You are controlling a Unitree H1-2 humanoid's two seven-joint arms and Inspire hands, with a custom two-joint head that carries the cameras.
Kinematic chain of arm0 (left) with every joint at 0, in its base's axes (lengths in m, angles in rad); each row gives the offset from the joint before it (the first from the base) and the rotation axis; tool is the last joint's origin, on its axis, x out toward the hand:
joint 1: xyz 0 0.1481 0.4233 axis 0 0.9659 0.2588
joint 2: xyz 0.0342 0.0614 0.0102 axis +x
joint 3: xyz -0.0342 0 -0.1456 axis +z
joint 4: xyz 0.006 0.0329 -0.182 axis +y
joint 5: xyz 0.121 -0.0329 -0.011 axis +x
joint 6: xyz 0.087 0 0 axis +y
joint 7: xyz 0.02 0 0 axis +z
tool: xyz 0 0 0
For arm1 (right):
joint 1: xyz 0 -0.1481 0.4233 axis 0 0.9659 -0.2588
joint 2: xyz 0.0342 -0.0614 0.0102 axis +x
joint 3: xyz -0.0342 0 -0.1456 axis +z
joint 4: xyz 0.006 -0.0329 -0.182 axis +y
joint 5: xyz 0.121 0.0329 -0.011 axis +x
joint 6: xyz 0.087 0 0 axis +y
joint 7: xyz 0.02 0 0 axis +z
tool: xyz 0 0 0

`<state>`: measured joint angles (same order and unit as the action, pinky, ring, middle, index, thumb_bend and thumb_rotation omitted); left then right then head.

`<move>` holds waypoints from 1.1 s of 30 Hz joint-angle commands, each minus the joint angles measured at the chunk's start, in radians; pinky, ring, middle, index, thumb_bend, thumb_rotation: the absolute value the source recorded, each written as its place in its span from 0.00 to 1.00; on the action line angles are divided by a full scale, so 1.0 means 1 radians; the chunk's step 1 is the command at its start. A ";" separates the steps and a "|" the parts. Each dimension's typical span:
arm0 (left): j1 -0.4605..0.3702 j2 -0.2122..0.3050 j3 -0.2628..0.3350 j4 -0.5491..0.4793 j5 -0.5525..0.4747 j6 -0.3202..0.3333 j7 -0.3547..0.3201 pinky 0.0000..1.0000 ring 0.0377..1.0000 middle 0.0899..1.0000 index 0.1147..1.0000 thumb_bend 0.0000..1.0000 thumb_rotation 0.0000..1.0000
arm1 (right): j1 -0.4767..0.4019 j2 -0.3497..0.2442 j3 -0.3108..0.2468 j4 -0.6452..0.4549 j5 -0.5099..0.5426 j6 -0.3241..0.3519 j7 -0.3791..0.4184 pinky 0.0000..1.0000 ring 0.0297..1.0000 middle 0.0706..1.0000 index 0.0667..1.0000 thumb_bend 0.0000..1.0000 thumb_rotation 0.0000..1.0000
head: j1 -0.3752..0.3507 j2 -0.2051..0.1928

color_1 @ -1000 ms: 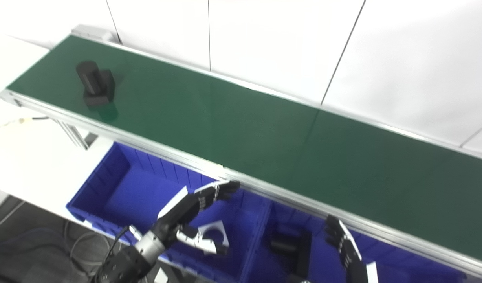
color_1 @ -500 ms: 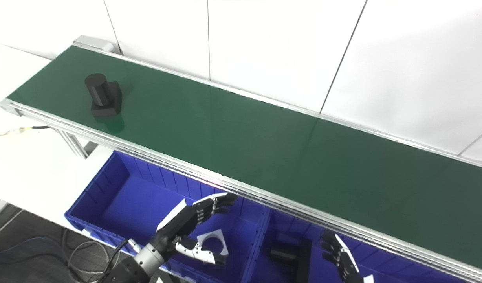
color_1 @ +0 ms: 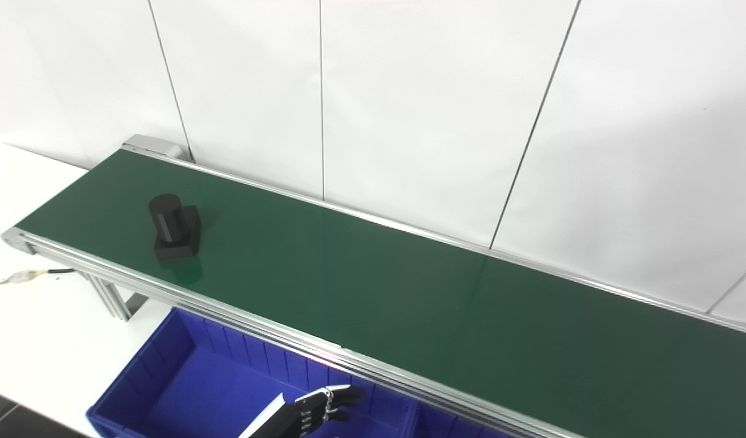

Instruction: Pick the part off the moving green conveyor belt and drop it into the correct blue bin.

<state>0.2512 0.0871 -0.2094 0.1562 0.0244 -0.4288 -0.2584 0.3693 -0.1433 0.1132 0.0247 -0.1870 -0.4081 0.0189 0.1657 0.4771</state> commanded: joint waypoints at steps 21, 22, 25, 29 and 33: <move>-0.023 -0.003 -0.003 -0.010 -0.011 -0.041 0.011 0.81 0.87 0.87 0.80 0.93 0.09 | -0.022 0.003 -0.010 -0.192 0.054 -0.055 -0.022 0.69 0.76 0.78 0.79 0.96 0.09 | -0.004 0.004; -0.024 -0.003 -0.004 -0.009 -0.009 -0.041 0.011 0.81 0.87 0.87 0.80 0.93 0.09 | -0.025 0.002 -0.014 -0.208 0.056 -0.049 -0.018 0.70 0.77 0.79 0.79 0.96 0.13 | -0.007 0.005; -0.027 -0.002 -0.004 -0.007 -0.011 -0.041 0.009 0.82 0.87 0.88 0.80 0.93 0.09 | -0.037 0.000 -0.023 -0.258 0.071 -0.026 -0.007 0.70 0.78 0.80 0.79 0.97 0.18 | -0.014 0.007; -0.032 0.001 -0.004 -0.006 -0.004 -0.041 0.012 0.82 0.87 0.88 0.80 0.93 0.09 | -0.065 0.011 -0.049 -0.308 0.056 -0.004 -0.019 0.65 0.74 0.78 0.77 1.00 0.23 | -0.023 0.009; -0.037 0.002 -0.004 -0.005 -0.003 -0.041 0.013 0.81 0.87 0.88 0.81 0.93 0.10 | -0.088 0.018 -0.058 -0.342 0.076 0.036 -0.005 0.67 0.75 0.78 0.77 0.99 0.25 | -0.021 0.010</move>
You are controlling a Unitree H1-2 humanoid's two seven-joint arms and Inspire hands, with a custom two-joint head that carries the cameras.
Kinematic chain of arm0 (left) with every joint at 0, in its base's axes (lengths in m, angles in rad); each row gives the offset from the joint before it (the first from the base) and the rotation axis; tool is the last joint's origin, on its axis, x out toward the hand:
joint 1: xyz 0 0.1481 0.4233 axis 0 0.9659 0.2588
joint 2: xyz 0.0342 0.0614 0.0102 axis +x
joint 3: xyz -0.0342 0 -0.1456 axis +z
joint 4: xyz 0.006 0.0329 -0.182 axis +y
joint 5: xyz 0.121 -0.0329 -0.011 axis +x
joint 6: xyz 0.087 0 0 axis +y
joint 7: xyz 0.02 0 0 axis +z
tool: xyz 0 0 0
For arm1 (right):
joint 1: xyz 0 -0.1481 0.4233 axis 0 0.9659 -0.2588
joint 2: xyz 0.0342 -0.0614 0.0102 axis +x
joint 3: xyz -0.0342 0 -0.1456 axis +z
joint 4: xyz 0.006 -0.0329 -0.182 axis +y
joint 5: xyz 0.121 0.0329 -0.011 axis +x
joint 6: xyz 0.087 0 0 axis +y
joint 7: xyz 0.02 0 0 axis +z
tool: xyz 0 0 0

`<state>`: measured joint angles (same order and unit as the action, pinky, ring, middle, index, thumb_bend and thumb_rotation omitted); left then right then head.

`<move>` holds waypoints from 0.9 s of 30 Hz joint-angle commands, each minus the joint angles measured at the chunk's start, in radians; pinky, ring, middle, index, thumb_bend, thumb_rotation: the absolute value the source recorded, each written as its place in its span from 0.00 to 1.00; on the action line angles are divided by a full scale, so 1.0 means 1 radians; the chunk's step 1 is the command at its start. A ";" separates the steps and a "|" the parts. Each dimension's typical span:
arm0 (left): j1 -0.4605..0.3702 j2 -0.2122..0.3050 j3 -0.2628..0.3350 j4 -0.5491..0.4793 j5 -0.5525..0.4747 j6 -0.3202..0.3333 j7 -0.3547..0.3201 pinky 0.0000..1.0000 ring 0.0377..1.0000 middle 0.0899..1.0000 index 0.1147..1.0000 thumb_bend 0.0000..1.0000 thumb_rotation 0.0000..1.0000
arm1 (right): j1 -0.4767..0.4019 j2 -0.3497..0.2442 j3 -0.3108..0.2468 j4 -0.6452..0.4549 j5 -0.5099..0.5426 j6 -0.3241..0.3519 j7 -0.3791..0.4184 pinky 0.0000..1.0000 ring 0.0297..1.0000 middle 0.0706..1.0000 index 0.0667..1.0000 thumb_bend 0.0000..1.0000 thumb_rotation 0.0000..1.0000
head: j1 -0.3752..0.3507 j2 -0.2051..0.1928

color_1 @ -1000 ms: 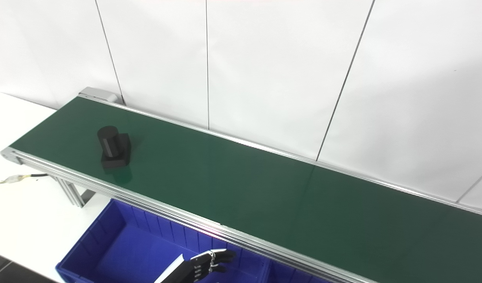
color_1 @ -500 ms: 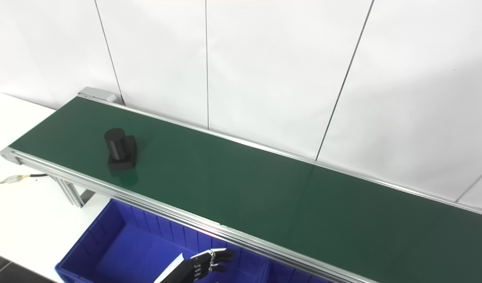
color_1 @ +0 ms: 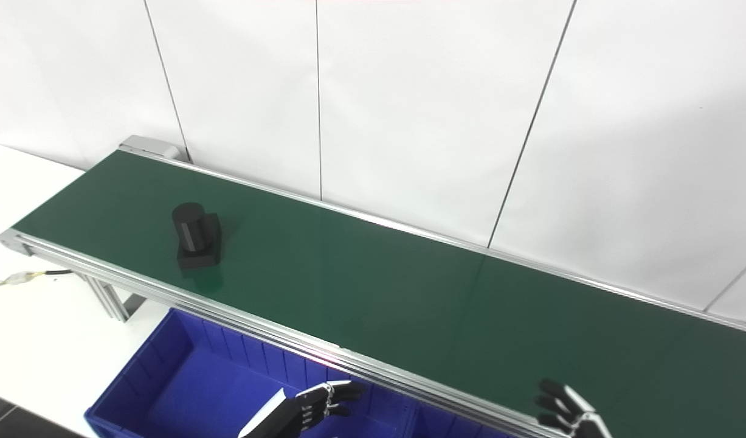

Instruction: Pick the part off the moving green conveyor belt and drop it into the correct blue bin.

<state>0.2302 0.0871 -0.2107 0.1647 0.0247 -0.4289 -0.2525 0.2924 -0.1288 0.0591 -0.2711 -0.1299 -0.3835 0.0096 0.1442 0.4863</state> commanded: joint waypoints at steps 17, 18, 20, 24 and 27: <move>-0.027 0.004 0.009 -0.009 -0.030 -0.041 -0.004 0.83 0.88 0.87 0.80 0.94 0.08 | -0.141 0.065 -0.005 -0.108 -0.084 0.170 0.007 0.68 0.75 0.79 0.81 0.90 0.29 | -0.008 -0.001; -0.027 0.004 0.009 -0.010 -0.029 -0.041 -0.003 0.83 0.88 0.87 0.80 0.94 0.08 | -0.147 0.066 -0.003 -0.109 -0.088 0.182 0.010 0.68 0.75 0.79 0.81 0.89 0.29 | -0.008 -0.001; -0.027 0.006 0.009 -0.012 -0.028 -0.041 -0.003 0.83 0.87 0.87 0.80 0.93 0.07 | -0.160 0.073 0.003 -0.112 -0.106 0.204 0.010 0.68 0.75 0.80 0.81 0.87 0.25 | -0.008 -0.001; -0.025 0.008 0.009 -0.016 -0.020 -0.041 0.003 0.82 0.87 0.86 0.80 0.93 0.08 | -0.184 0.085 0.011 -0.113 -0.152 0.235 0.004 0.67 0.75 0.79 0.81 0.84 0.22 | -0.014 0.003; -0.022 0.008 0.008 -0.017 -0.018 -0.041 0.005 0.83 0.87 0.87 0.80 0.93 0.08 | -0.206 0.100 0.018 -0.111 -0.180 0.266 0.003 0.67 0.76 0.79 0.81 0.83 0.21 | -0.018 0.003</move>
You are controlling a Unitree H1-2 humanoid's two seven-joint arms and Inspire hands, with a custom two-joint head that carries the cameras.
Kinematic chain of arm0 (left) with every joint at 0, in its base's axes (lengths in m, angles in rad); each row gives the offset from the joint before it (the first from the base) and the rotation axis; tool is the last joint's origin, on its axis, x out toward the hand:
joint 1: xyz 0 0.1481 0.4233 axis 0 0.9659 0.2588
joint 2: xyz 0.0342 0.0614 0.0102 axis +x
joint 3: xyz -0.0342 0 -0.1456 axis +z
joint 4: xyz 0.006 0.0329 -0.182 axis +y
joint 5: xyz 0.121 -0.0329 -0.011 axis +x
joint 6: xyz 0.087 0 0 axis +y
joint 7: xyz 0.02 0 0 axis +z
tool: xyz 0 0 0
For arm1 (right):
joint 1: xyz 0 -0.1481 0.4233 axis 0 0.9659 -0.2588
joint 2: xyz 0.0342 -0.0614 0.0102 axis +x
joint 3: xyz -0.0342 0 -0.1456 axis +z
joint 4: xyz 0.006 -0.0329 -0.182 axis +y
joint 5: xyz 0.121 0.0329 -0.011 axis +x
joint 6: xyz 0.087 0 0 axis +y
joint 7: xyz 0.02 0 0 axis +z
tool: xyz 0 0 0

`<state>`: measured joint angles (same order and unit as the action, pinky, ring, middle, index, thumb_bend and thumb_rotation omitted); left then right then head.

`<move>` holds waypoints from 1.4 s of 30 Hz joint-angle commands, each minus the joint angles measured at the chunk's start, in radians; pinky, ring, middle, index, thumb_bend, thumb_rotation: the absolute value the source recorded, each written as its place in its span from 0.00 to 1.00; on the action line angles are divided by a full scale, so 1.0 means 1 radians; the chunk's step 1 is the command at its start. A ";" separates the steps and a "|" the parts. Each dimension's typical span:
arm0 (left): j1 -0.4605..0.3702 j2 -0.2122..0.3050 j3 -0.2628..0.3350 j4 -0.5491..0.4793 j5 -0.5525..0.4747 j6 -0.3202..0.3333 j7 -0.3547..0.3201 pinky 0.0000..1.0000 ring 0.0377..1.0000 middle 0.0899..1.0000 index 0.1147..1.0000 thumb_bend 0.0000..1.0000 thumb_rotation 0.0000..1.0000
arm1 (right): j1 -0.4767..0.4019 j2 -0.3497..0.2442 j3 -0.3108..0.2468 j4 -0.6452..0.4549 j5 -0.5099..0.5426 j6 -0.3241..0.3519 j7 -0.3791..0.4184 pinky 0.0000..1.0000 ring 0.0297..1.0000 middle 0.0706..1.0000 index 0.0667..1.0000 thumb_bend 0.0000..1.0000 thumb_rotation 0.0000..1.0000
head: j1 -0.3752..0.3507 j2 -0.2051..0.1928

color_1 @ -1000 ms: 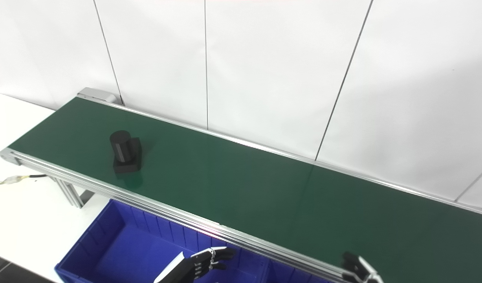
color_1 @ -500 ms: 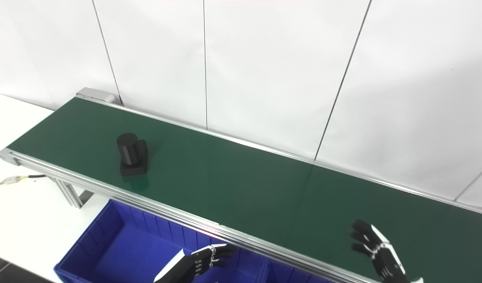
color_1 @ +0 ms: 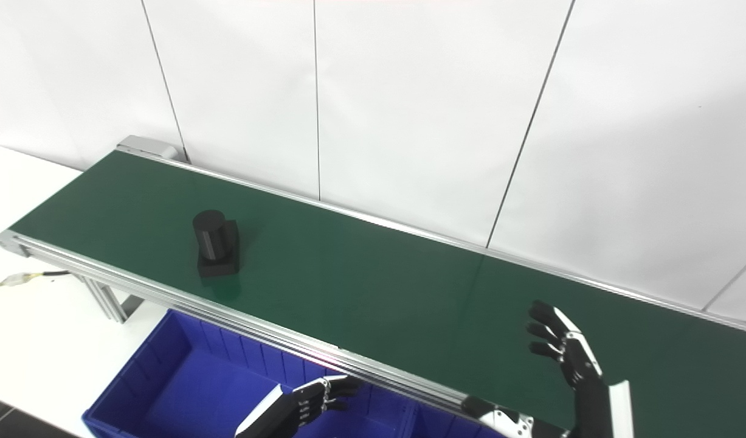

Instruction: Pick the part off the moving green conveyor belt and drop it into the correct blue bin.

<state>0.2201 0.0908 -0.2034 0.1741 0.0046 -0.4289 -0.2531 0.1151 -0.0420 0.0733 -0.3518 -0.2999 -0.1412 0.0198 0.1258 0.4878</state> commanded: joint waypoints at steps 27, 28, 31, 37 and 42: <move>-0.005 -0.001 -0.015 -0.023 0.023 -0.041 0.032 0.81 0.87 0.87 0.80 0.92 0.10 | -0.199 0.062 0.090 0.010 -0.162 0.261 0.033 0.77 0.80 0.81 0.83 0.86 0.30 | -0.003 0.002; -0.005 -0.001 -0.015 -0.022 0.024 -0.041 0.033 0.81 0.87 0.87 0.80 0.92 0.10 | -0.205 0.063 0.095 0.011 -0.175 0.279 0.037 0.76 0.80 0.81 0.82 0.85 0.27 | -0.004 0.002; -0.006 -0.002 -0.014 -0.018 0.024 -0.041 0.036 0.81 0.86 0.87 0.79 0.93 0.10 | -0.225 0.064 0.113 0.018 -0.203 0.326 0.048 0.75 0.79 0.81 0.83 0.85 0.24 | -0.008 0.001; -0.009 0.001 -0.018 -0.012 0.031 -0.041 0.043 0.81 0.87 0.87 0.80 0.93 0.13 | -0.259 0.073 0.135 0.054 -0.206 0.347 0.049 0.74 0.79 0.82 0.83 0.88 0.19 | -0.018 -0.001; -0.014 0.001 -0.024 -0.006 0.036 -0.041 0.049 0.81 0.86 0.87 0.80 0.93 0.13 | -0.294 0.080 0.152 0.084 -0.225 0.371 0.051 0.75 0.80 0.82 0.83 0.88 0.24 | -0.015 -0.002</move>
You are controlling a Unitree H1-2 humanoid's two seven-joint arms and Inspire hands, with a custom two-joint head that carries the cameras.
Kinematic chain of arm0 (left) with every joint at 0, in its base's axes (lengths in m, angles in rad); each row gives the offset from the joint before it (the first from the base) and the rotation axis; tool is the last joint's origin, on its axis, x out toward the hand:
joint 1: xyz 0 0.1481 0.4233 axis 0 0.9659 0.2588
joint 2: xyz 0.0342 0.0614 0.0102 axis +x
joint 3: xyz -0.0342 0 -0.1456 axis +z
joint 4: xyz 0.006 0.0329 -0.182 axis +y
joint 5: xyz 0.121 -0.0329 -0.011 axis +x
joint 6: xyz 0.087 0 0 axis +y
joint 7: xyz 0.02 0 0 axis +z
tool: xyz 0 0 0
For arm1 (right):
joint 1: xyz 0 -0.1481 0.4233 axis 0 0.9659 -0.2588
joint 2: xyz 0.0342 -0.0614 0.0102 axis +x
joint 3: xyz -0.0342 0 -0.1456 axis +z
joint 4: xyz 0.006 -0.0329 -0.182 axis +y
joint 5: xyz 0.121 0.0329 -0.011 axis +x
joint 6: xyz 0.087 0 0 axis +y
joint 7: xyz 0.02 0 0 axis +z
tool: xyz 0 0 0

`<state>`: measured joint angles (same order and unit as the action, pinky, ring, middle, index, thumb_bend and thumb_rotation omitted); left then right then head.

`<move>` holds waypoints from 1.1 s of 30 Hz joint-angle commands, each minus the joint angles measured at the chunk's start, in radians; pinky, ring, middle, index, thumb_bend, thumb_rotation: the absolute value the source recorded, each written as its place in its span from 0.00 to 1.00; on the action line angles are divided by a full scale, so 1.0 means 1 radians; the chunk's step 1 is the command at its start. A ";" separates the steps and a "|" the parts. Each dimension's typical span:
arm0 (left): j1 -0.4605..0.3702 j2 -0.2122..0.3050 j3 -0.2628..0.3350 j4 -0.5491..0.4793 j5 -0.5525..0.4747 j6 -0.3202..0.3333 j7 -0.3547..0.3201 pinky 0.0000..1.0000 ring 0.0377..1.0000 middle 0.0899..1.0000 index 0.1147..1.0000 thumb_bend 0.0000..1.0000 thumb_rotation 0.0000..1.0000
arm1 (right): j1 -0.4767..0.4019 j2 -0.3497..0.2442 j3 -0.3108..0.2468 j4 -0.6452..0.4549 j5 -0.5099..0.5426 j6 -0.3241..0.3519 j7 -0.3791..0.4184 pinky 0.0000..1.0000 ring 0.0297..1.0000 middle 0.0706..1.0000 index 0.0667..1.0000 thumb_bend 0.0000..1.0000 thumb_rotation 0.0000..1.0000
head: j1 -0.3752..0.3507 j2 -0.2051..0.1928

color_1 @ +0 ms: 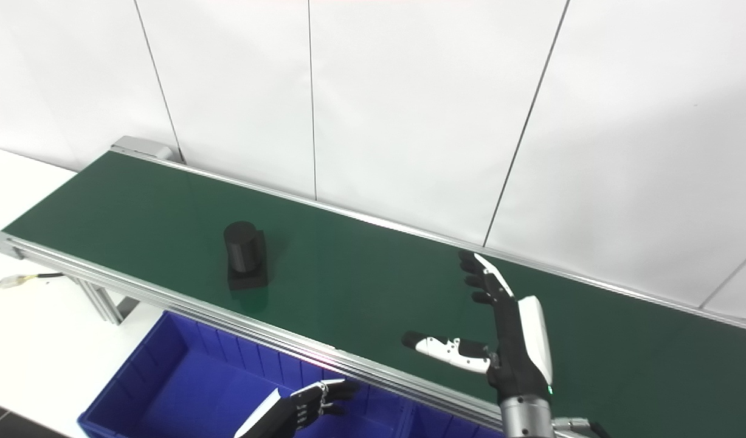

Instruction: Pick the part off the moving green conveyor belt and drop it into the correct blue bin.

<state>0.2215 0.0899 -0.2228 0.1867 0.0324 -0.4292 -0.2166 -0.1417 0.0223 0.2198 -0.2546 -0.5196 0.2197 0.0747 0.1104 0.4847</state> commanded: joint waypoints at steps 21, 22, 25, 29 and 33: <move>-0.022 0.011 -0.005 -0.032 -0.005 -0.041 0.015 0.81 0.86 0.86 0.79 0.95 0.14 | -0.165 0.024 0.095 0.099 -0.094 0.070 -0.012 0.69 0.80 0.86 0.86 0.91 0.44 | 0.011 -0.008; -0.022 0.013 -0.004 -0.035 -0.009 -0.040 0.012 0.81 0.86 0.86 0.78 0.95 0.14 | -0.173 0.027 0.102 0.104 -0.108 0.078 -0.010 0.68 0.79 0.86 0.86 0.91 0.46 | 0.008 -0.009; -0.023 0.016 -0.005 -0.041 -0.011 -0.040 0.010 0.80 0.85 0.86 0.78 0.94 0.14 | -0.191 0.036 0.119 0.117 -0.133 0.096 -0.005 0.67 0.79 0.85 0.86 0.92 0.49 | 0.006 -0.010; -0.022 0.018 -0.007 -0.047 -0.015 -0.041 0.006 0.80 0.85 0.86 0.78 0.94 0.15 | -0.204 0.052 0.130 0.132 -0.140 0.106 -0.003 0.64 0.78 0.85 0.86 0.92 0.50 | -0.002 -0.012; -0.021 0.015 -0.005 -0.050 -0.016 -0.040 0.008 0.79 0.85 0.86 0.78 0.94 0.15 | -0.217 0.069 0.144 0.147 -0.146 0.115 -0.005 0.65 0.78 0.85 0.86 0.93 0.52 | -0.011 -0.011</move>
<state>0.2139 0.1024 -0.2283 0.1690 0.0245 -0.4293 -0.2080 -0.3160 0.0667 0.3587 -0.0994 -0.6589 0.3308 0.0758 0.0982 0.4725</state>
